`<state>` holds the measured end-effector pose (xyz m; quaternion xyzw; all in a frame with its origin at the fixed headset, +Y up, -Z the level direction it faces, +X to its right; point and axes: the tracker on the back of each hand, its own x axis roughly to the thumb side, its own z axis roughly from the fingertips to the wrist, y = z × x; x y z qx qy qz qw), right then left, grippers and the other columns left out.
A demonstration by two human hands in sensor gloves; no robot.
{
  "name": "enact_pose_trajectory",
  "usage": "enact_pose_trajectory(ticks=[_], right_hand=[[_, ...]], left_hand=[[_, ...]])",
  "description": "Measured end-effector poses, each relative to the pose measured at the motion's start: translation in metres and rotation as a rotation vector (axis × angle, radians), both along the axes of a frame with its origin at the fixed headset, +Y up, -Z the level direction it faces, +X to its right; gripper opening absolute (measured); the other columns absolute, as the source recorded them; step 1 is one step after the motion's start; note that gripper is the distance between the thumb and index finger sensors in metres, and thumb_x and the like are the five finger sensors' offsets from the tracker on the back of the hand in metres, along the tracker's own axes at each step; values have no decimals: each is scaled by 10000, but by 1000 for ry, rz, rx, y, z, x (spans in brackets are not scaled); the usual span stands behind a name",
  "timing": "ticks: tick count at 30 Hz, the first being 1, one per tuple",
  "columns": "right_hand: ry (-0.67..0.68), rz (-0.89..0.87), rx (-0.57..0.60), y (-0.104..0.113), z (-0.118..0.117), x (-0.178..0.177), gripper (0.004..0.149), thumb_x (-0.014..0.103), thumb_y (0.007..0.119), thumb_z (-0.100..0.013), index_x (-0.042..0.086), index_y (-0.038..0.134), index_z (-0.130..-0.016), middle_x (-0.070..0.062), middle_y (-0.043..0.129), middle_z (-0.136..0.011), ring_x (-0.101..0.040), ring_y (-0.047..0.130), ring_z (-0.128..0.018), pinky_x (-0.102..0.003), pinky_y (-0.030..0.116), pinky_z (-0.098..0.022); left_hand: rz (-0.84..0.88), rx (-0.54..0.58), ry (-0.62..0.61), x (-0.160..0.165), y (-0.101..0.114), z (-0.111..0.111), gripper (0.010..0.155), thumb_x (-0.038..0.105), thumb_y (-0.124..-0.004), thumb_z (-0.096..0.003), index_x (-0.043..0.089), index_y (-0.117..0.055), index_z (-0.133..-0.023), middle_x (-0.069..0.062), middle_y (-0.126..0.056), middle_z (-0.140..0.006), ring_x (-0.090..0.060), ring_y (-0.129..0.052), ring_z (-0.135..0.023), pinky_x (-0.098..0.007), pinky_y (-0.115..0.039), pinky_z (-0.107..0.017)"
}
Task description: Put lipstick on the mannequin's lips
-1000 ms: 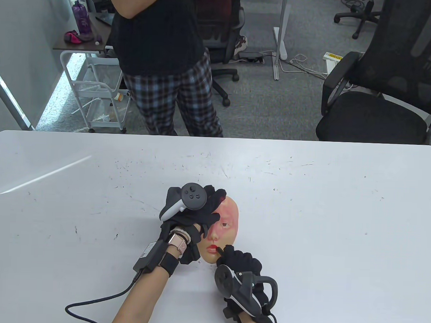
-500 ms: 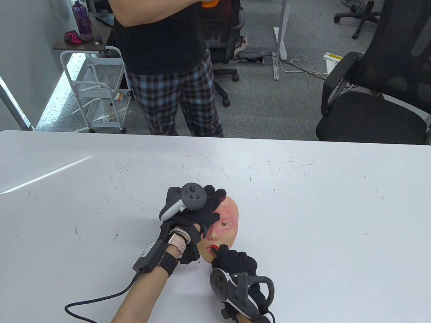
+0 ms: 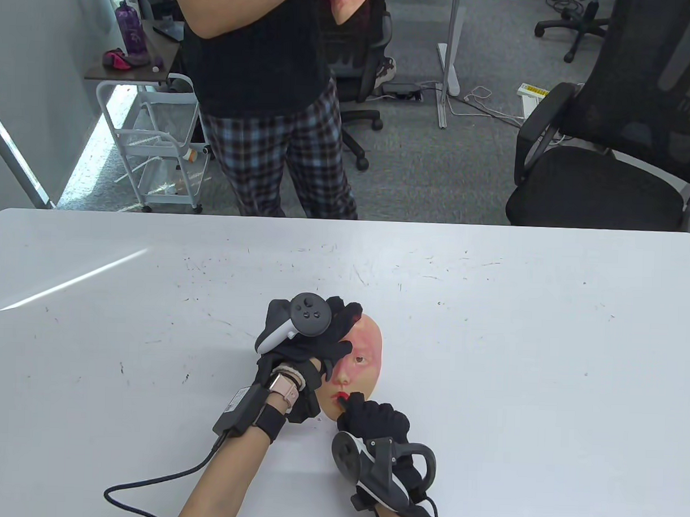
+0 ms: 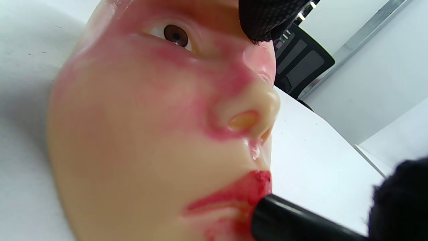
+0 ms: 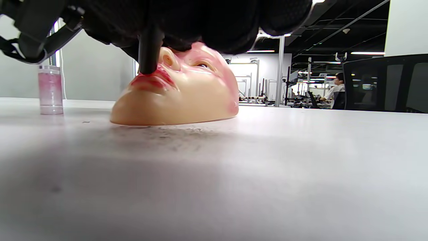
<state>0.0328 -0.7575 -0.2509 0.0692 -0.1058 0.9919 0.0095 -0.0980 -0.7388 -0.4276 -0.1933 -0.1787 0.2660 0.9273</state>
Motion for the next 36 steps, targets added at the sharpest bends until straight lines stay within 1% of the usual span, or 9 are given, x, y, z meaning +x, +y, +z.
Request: enact_pose_trajectory(ticks=[5,11,14,16,22,24,26,29,36], right_hand=[[31,77,-27,-1,-2,-14,512,454,752,-463,160,780,-881,10,901,-530,-194,890,-486,-488,727,-510],[-23,111,56,2,7,-3,512,448,773,-430,150,825,-842,1,918,-486,-201,903,-446,-496,743,-481],[-33,129,32,1,7,0,509,449,772,-438,150,817,-849,5,913,-494,-197,900,-453,-492,741,-485],[-6,121,59,1,8,-5,510,450,765,-444,156,807,-859,7,910,-505,-196,898,-463,-489,737,-494],[21,228,20,-1,0,-28,512,456,743,-473,168,766,-895,14,893,-547,-191,885,-503,-488,724,-522],[15,212,44,0,2,-26,512,453,748,-466,165,774,-888,9,896,-539,-196,887,-496,-492,724,-517],[-8,199,106,1,4,-19,512,449,764,-441,158,805,-861,5,910,-507,-199,897,-466,-495,736,-496],[-9,203,105,2,6,-15,513,449,768,-437,152,814,-852,4,914,-496,-199,901,-455,-493,740,-488],[32,237,70,1,2,-26,513,461,750,-452,170,791,-872,19,906,-518,-187,897,-476,-485,739,-504]], left_hand=[[0,2,-1,0,0,0,748,379,-731,-537,441,-319,-1158,2,-134,-1218,-298,-111,-1109,-552,-278,-818],[-1,3,0,0,0,0,747,378,-731,-536,440,-320,-1157,0,-135,-1218,-300,-112,-1108,-553,-278,-817],[1,2,0,0,0,0,747,379,-730,-537,439,-319,-1158,2,-134,-1218,-298,-112,-1108,-552,-277,-818],[2,2,-1,0,0,0,742,376,-723,-546,431,-310,-1159,2,-129,-1214,-288,-108,-1107,-541,-271,-824],[0,3,-2,0,-1,0,745,378,-727,-540,435,-315,-1159,2,-132,-1216,-294,-110,-1108,-548,-276,-820],[1,3,-2,0,-1,0,748,379,-730,-537,441,-317,-1157,2,-134,-1218,-299,-111,-1108,-552,-278,-817],[1,4,-2,0,-1,0,749,380,-730,-536,442,-317,-1157,1,-134,-1218,-300,-111,-1108,-553,-277,-817],[3,1,-1,0,-1,0,746,379,-731,-537,442,-321,-1157,1,-134,-1218,-298,-110,-1108,-553,-276,-817],[0,2,-1,0,-1,0,745,380,-728,-539,442,-316,-1157,4,-132,-1217,-294,-111,-1108,-549,-276,-819]])
